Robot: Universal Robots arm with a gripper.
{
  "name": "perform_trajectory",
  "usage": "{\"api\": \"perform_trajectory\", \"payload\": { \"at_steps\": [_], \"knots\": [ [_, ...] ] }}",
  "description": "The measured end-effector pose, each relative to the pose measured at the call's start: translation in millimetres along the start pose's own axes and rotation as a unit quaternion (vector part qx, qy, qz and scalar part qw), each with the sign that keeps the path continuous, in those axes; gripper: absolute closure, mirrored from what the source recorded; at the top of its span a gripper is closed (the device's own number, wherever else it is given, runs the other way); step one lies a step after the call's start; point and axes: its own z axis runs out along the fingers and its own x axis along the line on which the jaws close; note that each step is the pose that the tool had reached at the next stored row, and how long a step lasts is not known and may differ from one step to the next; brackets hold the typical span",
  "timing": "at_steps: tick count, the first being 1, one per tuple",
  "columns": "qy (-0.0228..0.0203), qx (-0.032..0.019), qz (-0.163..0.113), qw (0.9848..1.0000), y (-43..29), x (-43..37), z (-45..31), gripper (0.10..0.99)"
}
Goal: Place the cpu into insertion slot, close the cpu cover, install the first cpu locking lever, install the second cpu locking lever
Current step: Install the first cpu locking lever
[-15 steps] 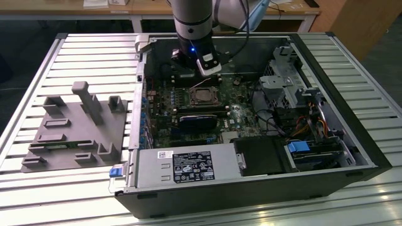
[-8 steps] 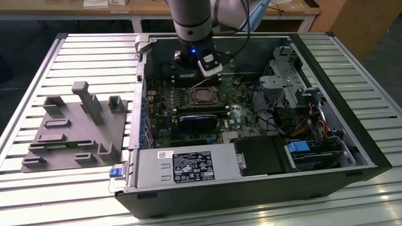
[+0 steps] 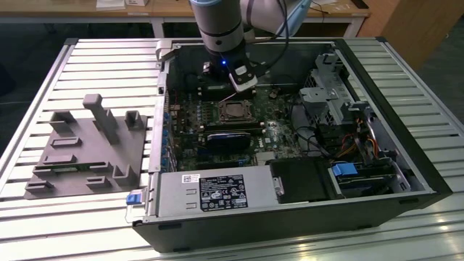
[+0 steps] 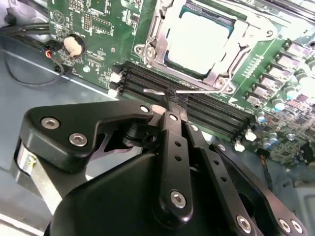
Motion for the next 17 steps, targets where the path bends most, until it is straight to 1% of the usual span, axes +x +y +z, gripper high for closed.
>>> {"api": "perform_trajectory", "payload": {
  "at_steps": [4, 7, 10, 13, 17],
  "knots": [
    [-0.0022, -0.0005, -0.001, 1.0000, -1.8, 1.0, 5.8, 0.980],
    [-0.0067, -0.0016, -0.002, 1.0000, -2.7, 1.5, 8.5, 0.980],
    [-0.0098, -0.0017, -0.003, 0.9999, -3.3, 1.8, 10.2, 0.980],
    [-0.0113, 0.0040, -0.004, 0.9999, -3.3, 1.9, 11.0, 0.980],
    [-0.0114, 0.0042, -0.004, 0.9999, -3.4, 1.9, 11.0, 0.980]
  ]
}}
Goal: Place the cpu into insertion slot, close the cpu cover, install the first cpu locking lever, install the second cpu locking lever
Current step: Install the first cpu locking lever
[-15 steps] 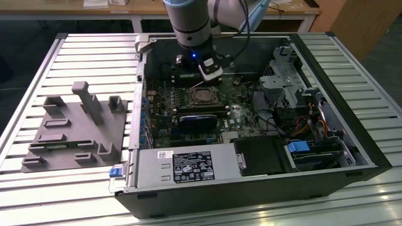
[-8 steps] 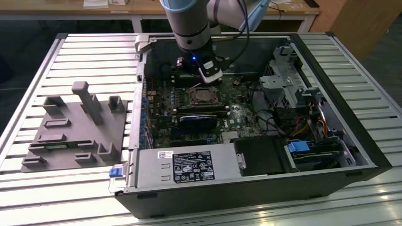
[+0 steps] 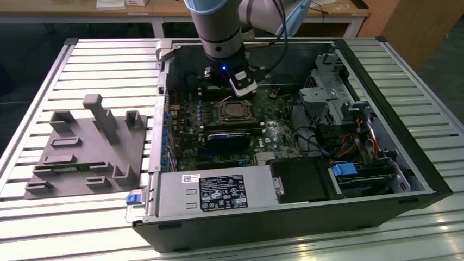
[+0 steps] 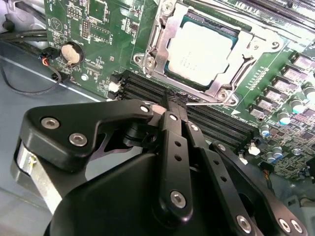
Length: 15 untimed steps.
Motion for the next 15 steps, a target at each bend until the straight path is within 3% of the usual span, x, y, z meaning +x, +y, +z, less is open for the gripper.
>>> {"api": "perform_trajectory", "payload": {
  "at_steps": [3, 9, 11, 15],
  "knots": [
    [-0.0006, 0.0009, 0.000, 1.0000, 0.4, 0.2, 0.6, 0.980],
    [-0.0065, 0.0117, -0.004, 0.9999, 5.3, 2.2, 4.1, 0.980],
    [-0.0112, 0.0129, -0.006, 0.9998, 6.4, 2.8, 5.2, 0.980],
    [-0.0289, 0.0143, -0.011, 0.9994, 7.3, 4.8, 6.6, 0.980]
  ]
}}
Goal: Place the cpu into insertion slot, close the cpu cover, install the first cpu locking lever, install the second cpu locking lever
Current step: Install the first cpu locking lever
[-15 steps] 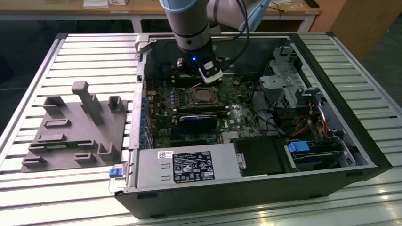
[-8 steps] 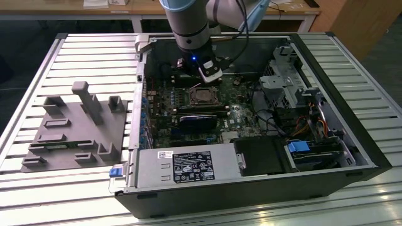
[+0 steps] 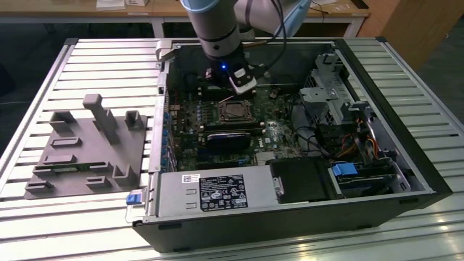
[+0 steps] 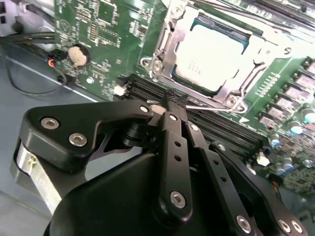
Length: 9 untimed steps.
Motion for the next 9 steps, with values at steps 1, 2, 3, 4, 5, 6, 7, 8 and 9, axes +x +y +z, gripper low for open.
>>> {"api": "perform_trajectory", "payload": {
  "at_steps": [1, 2, 3, 4, 5, 6, 7, 8, 9],
  "knots": [
    [-0.0045, -0.0002, -0.001, 1.0000, 0.1, 0.7, 0.3, 0.980],
    [-0.0084, -0.0007, -0.002, 1.0000, 0.2, 1.6, 0.7, 0.980],
    [-0.0107, -0.0010, -0.003, 0.9999, 0.6, 2.5, 1.1, 0.980],
    [-0.0126, -0.0012, -0.003, 0.9999, 1.2, 3.8, 1.5, 0.980],
    [-0.0139, -0.0016, -0.004, 0.9999, 1.8, 4.9, 1.8, 0.980],
    [-0.0152, -0.0018, -0.004, 0.9999, 2.6, 6.0, 2.2, 0.980],
    [-0.0160, -0.0018, -0.004, 0.9999, 3.7, 6.8, 2.8, 0.980],
    [-0.0167, -0.0017, -0.004, 0.9999, 5.2, 7.7, 3.3, 0.980],
    [-0.0173, -0.0013, -0.004, 0.9998, 6.5, 8.6, 3.9, 0.980]
  ]
}}
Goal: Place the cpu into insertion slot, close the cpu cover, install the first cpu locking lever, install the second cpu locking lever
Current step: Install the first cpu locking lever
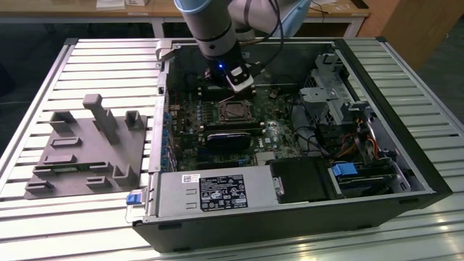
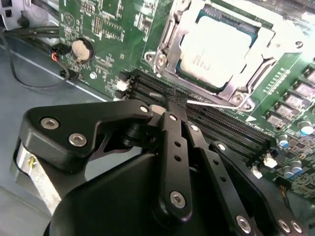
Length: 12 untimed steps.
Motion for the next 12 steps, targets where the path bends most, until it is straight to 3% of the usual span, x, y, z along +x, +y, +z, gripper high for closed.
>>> {"api": "perform_trajectory", "payload": {
  "at_steps": [5, 12],
  "knots": [
    [-0.0051, 0.0039, 0.007, 1.0000, 1.7, 2.2, 3.1, 0.980],
    [-0.0166, 0.0140, 0.034, 0.9992, 0.9, 3.9, 7.4, 0.980]
  ]
}}
